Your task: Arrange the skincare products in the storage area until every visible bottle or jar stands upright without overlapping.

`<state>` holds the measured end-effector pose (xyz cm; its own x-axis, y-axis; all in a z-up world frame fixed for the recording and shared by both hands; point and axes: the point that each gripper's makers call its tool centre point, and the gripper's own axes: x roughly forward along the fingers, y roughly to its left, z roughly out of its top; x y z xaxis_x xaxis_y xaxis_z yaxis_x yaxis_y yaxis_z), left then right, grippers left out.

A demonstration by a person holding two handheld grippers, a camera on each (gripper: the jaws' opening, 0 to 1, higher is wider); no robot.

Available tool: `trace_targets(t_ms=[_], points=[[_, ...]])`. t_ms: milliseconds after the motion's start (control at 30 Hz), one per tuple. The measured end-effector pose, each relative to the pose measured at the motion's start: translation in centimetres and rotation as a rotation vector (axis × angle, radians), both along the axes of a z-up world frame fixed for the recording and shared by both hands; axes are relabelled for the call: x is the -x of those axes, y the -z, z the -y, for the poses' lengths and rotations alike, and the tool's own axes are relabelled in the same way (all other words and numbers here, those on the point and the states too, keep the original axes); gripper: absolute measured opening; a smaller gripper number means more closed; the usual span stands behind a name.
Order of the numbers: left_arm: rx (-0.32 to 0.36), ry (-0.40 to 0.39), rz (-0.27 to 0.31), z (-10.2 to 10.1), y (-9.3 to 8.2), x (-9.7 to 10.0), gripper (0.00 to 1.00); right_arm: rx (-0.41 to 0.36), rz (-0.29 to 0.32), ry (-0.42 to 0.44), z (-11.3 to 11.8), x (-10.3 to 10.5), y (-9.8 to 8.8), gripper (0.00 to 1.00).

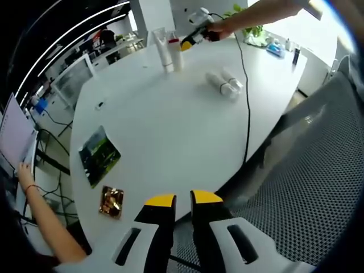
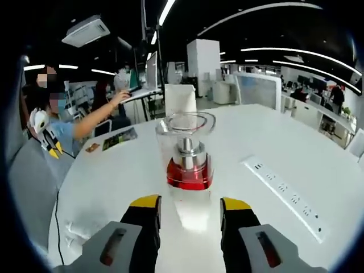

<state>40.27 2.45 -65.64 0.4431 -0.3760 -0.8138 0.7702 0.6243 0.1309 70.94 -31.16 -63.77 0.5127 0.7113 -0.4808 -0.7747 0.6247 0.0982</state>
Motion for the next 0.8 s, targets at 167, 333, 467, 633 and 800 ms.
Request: trace_targets(t_ms=[167, 333, 467, 633, 800], points=[[-0.001, 0.0, -0.002, 0.0, 0.0, 0.0, 0.07, 0.031, 0.026, -0.003, -0.3, -0.8, -0.9, 0.24], [-0.002, 0.0, -0.003, 0.0, 0.0, 0.0, 0.07, 0.073, 0.015, -0.062, -0.3, -0.4, -0.8, 0.23], [-0.002, 0.001, -0.003, 0.0, 0.0, 0.1, 0.07, 0.089, 0.031, -0.142, -0.5, 0.1, -0.9, 0.23], [-0.004, 0.002, -0.007, 0.0, 0.1, 0.1, 0.07, 0.119, 0.038, -0.249, -0.6, 0.2, -1.0, 0.22], [-0.005, 0.001, -0.009, -0.1, 0.1, 0.1, 0.07, 0.174, 0.029, -0.366, -0.6, 0.1, -0.9, 0.22]])
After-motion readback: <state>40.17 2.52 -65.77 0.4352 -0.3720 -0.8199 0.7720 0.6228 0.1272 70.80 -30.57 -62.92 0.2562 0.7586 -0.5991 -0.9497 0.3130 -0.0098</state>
